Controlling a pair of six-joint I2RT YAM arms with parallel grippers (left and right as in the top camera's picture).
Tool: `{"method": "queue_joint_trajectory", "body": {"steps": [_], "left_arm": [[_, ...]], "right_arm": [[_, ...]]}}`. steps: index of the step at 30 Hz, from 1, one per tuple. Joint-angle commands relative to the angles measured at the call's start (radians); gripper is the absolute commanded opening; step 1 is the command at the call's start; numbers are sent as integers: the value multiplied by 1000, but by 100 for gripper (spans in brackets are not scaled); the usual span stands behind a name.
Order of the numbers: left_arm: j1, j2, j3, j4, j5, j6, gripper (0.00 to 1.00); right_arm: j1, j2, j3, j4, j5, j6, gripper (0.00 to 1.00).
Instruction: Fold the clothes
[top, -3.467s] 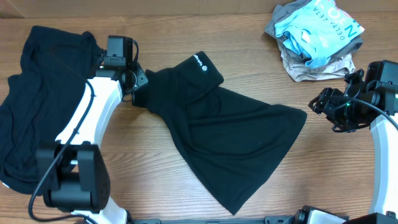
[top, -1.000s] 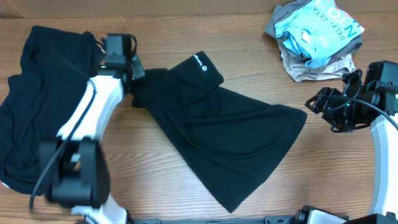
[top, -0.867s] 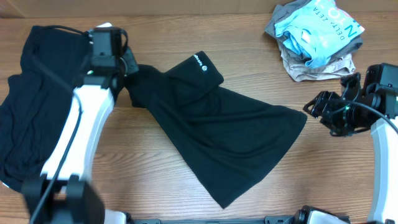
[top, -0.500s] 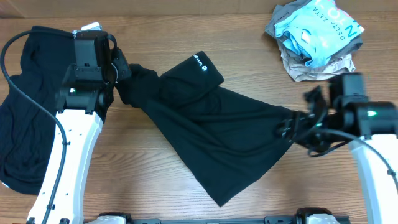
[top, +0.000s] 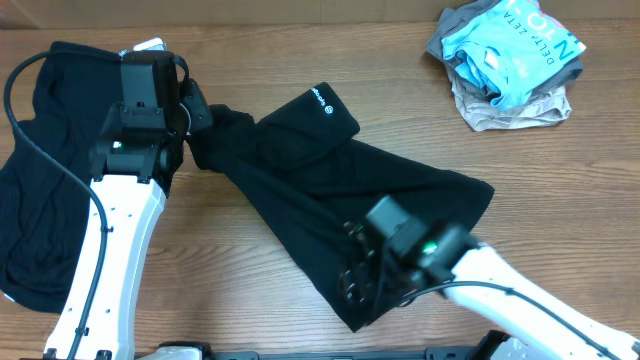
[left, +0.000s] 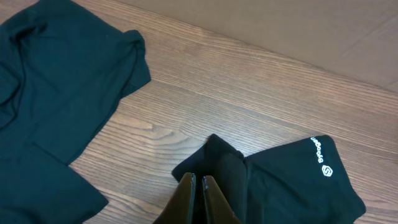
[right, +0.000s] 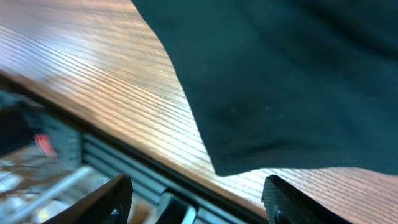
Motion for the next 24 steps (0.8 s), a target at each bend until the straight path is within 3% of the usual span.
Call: {"method": "queue_joint_trajectory", "body": {"steps": [1,8,14,18,24], "left_arm": [[-8,3,8,3,16,23,4],[-8,3,8,0,15,23,4],[-8,3,8,-7,15,23,4],[-8,3,8,-7,15,23,5],[-8,3,8,-19,15,23,4]], "right_arm": [[107,90,-11,25,148,103,72],[202,309,-11,36,219,119,73],[203,353,-11,43,210,122,73],[206,353,-11,53,191,122,62],[230,353,-11,49,164,122,54]]}}
